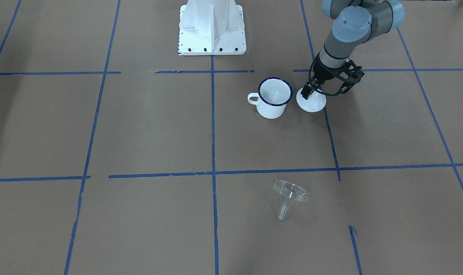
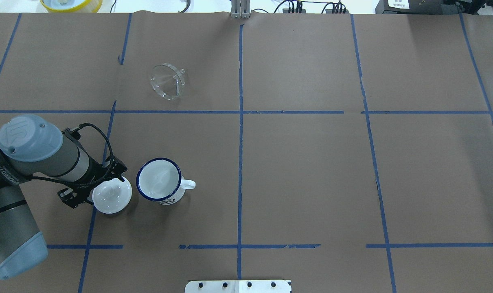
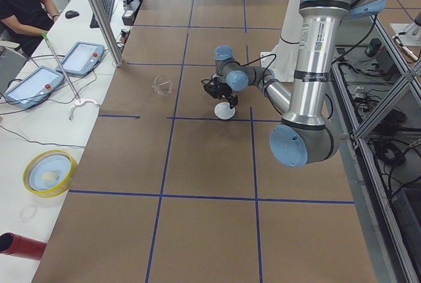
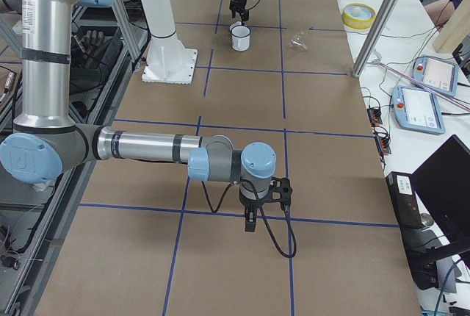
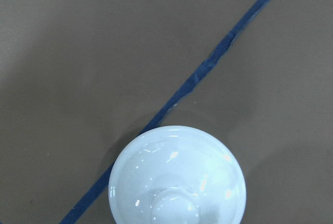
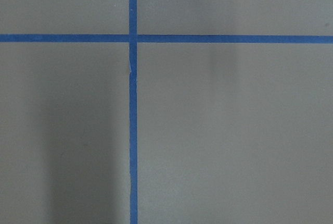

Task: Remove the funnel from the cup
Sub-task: 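Move the left gripper down over the white lid beside the mug, then close the left gripper on the lid knob and lift it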

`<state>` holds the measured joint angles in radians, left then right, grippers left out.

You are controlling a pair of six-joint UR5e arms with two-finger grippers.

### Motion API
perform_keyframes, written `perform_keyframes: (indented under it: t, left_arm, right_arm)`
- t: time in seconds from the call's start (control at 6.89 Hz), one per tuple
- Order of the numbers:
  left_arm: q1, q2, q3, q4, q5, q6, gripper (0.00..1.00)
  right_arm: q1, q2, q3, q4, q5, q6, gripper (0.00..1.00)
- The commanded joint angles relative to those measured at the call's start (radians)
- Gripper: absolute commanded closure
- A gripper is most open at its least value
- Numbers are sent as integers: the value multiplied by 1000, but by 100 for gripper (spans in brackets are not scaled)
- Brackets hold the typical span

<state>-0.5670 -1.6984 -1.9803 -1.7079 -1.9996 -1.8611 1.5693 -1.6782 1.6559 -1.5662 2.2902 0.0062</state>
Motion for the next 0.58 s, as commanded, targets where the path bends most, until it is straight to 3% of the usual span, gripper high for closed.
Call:
perform_keyframes:
  t: [0.0,0.44]
  left_arm:
    - [4,0,17,-44,66,-6,11]
    - [6,3,26,-50,67,-10,37]
  right_arm:
    - [0,0,1,0,0,0,0]
    - [0,0,1,0,0,0,0]
